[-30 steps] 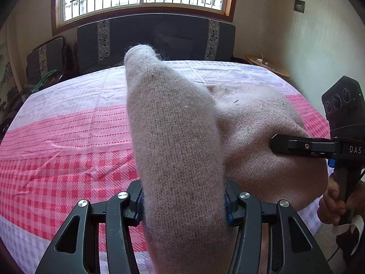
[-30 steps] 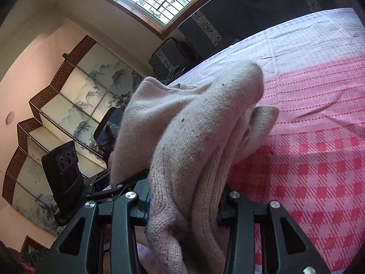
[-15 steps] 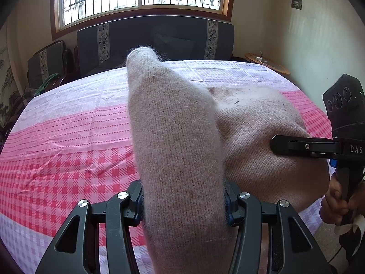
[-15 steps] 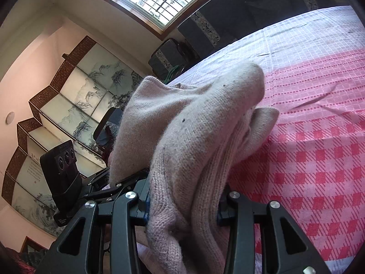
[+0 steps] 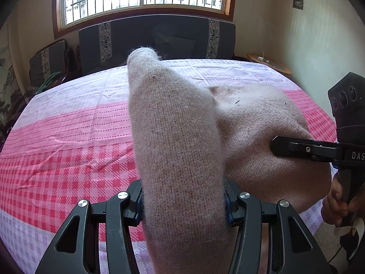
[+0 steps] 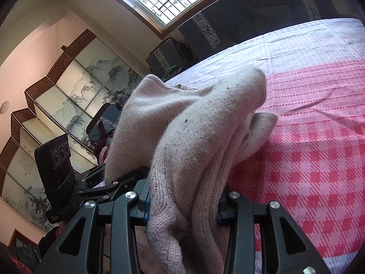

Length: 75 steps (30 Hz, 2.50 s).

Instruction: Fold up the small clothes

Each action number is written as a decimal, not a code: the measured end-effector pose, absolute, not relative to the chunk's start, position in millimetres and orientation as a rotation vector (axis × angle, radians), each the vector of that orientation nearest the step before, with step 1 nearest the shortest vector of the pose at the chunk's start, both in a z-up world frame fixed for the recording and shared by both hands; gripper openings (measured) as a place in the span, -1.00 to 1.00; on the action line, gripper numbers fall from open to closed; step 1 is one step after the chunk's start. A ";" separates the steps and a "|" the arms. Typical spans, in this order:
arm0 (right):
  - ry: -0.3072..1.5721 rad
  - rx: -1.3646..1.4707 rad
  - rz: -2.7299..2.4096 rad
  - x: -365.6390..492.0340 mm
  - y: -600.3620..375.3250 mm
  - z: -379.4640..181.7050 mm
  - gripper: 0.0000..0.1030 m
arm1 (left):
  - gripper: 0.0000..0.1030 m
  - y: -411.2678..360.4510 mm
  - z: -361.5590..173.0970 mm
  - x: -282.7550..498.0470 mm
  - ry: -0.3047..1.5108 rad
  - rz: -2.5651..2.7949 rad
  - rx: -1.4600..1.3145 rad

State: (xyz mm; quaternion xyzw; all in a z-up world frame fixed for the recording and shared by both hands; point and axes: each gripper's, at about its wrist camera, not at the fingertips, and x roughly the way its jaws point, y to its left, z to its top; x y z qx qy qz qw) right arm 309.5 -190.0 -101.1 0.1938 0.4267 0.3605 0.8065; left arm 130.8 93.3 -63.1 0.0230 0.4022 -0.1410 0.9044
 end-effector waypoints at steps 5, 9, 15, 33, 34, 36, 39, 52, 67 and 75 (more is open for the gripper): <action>0.898 0.377 0.769 308.1 -186.4 -96.6 -0.28 | 0.01 97.9 -61.7 128.8 0.823 -0.290 0.042; 0.885 0.356 0.773 307.2 -184.5 -95.4 -0.28 | 0.01 101.7 -59.5 127.2 0.815 -0.287 0.039; 0.868 0.335 0.774 302.5 -180.1 -89.4 -0.28 | 0.01 106.2 -55.5 124.4 0.802 -0.285 0.035; 0.838 0.315 0.780 283.8 -175.1 -79.3 -0.28 | 0.01 111.7 -46.4 104.1 0.778 -0.287 0.027; 0.837 0.314 0.781 282.7 -175.2 -79.1 -0.28 | 0.01 112.2 -46.0 102.5 0.777 -0.287 0.028; 0.834 0.312 0.783 279.1 -175.2 -79.1 -0.28 | 0.01 113.0 -45.6 99.5 0.774 -0.286 0.029; 0.830 0.312 0.785 276.6 -176.9 -79.9 -0.28 | 0.01 114.0 -44.6 95.2 0.770 -0.285 0.028; 0.817 0.300 0.791 275.2 -180.1 -80.4 -0.28 | 0.01 114.2 -41.1 79.9 0.760 -0.283 0.042; 0.821 0.283 0.788 275.9 -180.3 -83.0 -0.29 | 0.01 112.6 -46.6 73.0 0.771 -0.277 0.052; 0.831 0.273 0.784 278.9 -177.1 -88.4 -0.29 | 0.01 111.3 -54.6 74.7 0.785 -0.277 0.058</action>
